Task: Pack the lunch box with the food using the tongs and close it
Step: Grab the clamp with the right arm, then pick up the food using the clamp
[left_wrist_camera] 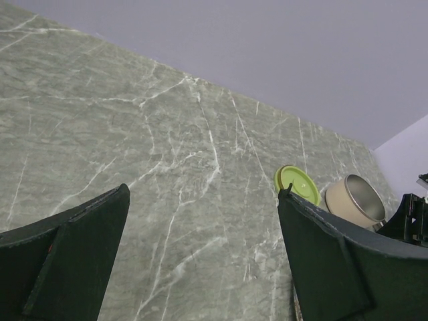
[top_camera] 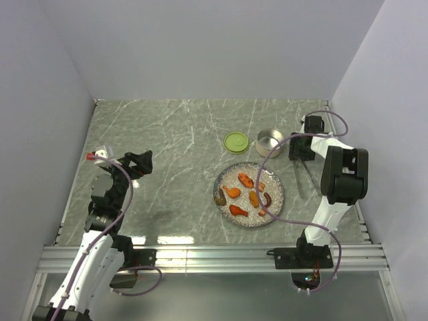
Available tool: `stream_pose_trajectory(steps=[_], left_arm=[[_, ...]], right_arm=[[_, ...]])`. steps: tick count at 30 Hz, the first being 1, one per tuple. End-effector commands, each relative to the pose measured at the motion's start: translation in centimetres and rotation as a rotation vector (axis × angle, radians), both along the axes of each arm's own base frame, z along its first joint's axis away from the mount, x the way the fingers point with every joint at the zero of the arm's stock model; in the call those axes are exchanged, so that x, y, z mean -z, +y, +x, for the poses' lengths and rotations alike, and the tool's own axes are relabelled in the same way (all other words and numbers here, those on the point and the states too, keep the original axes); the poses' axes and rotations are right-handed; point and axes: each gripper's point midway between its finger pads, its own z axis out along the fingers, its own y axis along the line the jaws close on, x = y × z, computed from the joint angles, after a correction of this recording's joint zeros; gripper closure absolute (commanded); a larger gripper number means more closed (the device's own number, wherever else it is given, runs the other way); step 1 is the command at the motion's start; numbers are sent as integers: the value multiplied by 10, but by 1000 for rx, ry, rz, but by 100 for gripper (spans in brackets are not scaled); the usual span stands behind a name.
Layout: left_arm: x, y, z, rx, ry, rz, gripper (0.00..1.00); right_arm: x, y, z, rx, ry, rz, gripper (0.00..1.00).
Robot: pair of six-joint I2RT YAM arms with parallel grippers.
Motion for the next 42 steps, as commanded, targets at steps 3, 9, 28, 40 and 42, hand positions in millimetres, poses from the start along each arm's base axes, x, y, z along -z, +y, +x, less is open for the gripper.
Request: stream_pose_trajectory(steps=[3, 9, 28, 40, 42], left_arm=[[-2, 0, -2, 1, -13, -4, 0], [-4, 2, -3, -5, -19, -5, 1], [-3, -1, -3, 7, -21, -10, 1], [-6, -4, -2, 26, -41, -11, 1], [-6, -5, -2, 30, -43, -12, 0]], right_arm=[[-3, -9, -1, 56, 21, -26, 48], [-49, -16, -5, 120, -116, -50, 59], [-249, 2, -96, 229, -816, -68, 66], [-302, 114, -153, -148, -1117, 226, 64], [-287, 127, -153, -189, -1098, 252, 64]])
